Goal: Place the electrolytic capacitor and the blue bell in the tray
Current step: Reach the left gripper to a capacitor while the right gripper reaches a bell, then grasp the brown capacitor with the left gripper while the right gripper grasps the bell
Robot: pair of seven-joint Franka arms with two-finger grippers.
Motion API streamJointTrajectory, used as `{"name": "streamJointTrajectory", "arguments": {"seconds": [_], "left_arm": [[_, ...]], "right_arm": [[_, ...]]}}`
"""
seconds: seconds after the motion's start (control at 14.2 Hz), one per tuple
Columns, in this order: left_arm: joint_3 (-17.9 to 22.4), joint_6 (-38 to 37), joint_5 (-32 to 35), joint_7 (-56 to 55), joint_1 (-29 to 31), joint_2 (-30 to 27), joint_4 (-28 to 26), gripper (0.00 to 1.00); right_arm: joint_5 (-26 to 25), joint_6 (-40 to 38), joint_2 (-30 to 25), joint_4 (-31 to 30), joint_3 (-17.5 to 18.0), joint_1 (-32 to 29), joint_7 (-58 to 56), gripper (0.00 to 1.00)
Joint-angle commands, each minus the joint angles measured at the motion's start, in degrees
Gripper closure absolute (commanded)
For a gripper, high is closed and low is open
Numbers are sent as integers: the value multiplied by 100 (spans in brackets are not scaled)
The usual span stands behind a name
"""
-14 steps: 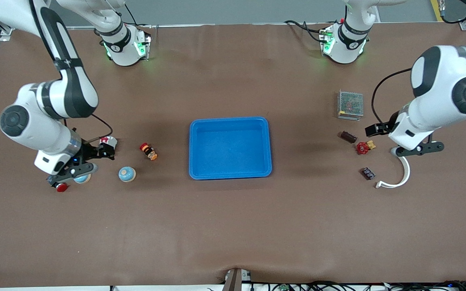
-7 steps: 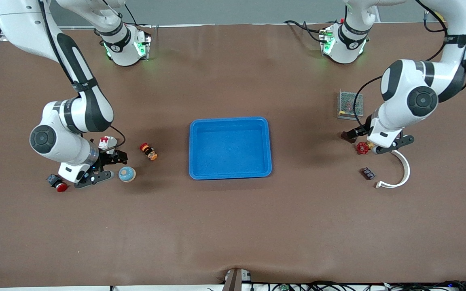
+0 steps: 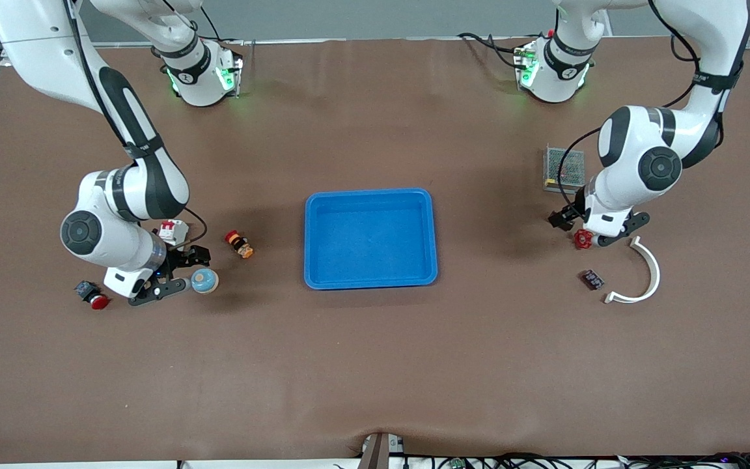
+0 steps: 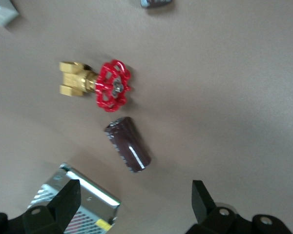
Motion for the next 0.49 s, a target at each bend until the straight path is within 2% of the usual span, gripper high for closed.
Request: {"name": "streamJointTrajectory", "arguments": {"seconds": [0.0,0.21,0.42], "left_arm": [[-33,268,-230,-91,188,296,15,0],[-16,277,-336,-310,198,551,103,3],[-16,339,-336,-601,198,692,138,18]], "right_arm": [[15,51,354,346,-17,59,-1,0],[15,51,495,514,-17,50,-9,0],[15,226,688,567,-17,-3,-10,0]]}}
